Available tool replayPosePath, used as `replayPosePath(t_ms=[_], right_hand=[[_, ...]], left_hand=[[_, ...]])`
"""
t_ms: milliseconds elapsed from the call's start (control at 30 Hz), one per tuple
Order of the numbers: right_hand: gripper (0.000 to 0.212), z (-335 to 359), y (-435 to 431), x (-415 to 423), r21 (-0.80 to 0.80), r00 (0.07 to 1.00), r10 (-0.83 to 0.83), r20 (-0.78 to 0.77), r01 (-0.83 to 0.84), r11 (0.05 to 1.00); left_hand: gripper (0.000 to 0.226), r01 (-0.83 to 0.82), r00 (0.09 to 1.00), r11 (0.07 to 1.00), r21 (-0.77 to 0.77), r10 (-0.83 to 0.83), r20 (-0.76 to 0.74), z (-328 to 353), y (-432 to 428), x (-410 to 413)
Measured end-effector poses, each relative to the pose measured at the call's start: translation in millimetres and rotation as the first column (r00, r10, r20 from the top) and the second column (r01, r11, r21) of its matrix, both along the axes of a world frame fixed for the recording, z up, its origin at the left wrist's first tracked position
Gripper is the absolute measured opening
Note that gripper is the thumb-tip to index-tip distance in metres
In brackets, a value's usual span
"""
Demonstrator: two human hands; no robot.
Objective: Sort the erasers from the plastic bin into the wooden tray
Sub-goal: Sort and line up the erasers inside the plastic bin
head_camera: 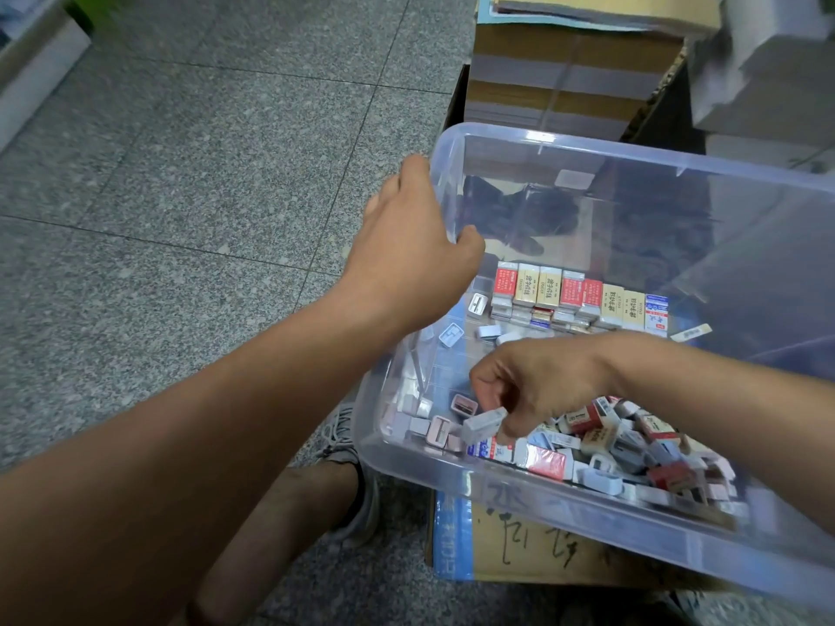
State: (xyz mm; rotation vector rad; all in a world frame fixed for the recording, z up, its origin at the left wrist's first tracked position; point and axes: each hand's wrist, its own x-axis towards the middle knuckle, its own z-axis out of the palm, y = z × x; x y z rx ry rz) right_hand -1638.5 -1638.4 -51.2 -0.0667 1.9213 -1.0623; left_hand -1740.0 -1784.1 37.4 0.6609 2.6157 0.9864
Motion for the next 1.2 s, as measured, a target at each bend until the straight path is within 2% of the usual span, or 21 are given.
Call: replayPosePath(t_ms=[100, 267, 333, 400, 533, 667, 767, 800, 867, 900, 1033, 1200], right_hand=[[0.025, -7.8, -9.1, 8.1, 0.061, 0.994, -0.045, -0.101, 0.052, 0.997], [0.026, -7.8, -17.9, -3.1, 0.231, 0.929, -0.022, -0.371, 0.115, 0.966], [0.025, -11.0, -14.0, -7.7, 0.225, 0.905, -0.093, -0.416, 0.202, 0.953], [0.027, -12.3, -8.9, -9.5, 0.168, 0.91, -0.162, -0.381, 0.241, 0.956], [0.028, -17.0, -15.4, -3.2, 0.142, 0.971, -0.035, -0.235, 0.07, 0.987], [0.023, -31.9, -25.5, 3.7, 0.194, 0.959, -0.027, -0.282, 0.084, 0.977], [0.022, -31.4, -23.1, -1.5, 0.231, 0.898, -0.051, -0.438, 0.167, 0.959], [0.024, -29.5, -20.1, -4.3, 0.225, 0.874, -0.076, -0.481, 0.207, 0.952], [0.024, -24.1, -11.1, -8.6, 0.163, 0.872, -0.148, -0.466, 0.25, 0.955], [0.023, -20.9, -7.5, -9.3, 0.146, 0.894, -0.144, -0.423, 0.224, 0.963], [0.022, -22.5, -11.5, -0.2, 0.215, 0.961, 0.061, -0.27, -0.001, 0.977], [0.022, -30.7, -23.2, 3.4, 0.275, 0.913, 0.092, -0.398, 0.023, 0.961]], left_hand=[[0.047, -0.004, 1.0, 1.0, 0.0, 0.004, 0.003, 0.1, -0.1, 1.0], [0.045, -0.004, 1.0, 1.0, 0.008, 0.004, -0.002, -0.3, -0.1, 0.2], [0.046, -0.007, 1.0, 1.0, 0.0, 0.007, 0.005, -0.3, 0.2, 0.6], [0.046, -0.004, 1.0, 1.0, -0.006, 0.004, 0.007, 0.0, 0.5, 1.1], [0.046, -0.007, 1.0, 1.0, -0.007, 0.007, -0.001, 0.0, 0.3, 0.1], [0.044, -0.003, 1.0, 1.0, -0.003, 0.003, 0.001, 0.5, 0.2, 1.2], [0.044, -0.004, 1.0, 1.0, -0.009, 0.004, -0.004, 0.7, 0.2, 0.5], [0.044, -0.005, 1.0, 1.0, -0.009, 0.005, -0.004, 0.8, 0.2, 0.3], [0.044, -0.007, 1.0, 1.0, -0.006, 0.007, 0.0, 0.8, 0.4, 0.9], [0.043, -0.005, 1.0, 1.0, -0.004, 0.005, 0.002, 0.8, 0.5, 1.1], [0.045, -0.005, 1.0, 1.0, 0.002, 0.005, 0.001, 0.9, 0.4, 0.9], [0.044, -0.01, 1.0, 1.0, -0.003, 0.01, 0.004, 0.7, 0.7, 1.5]])
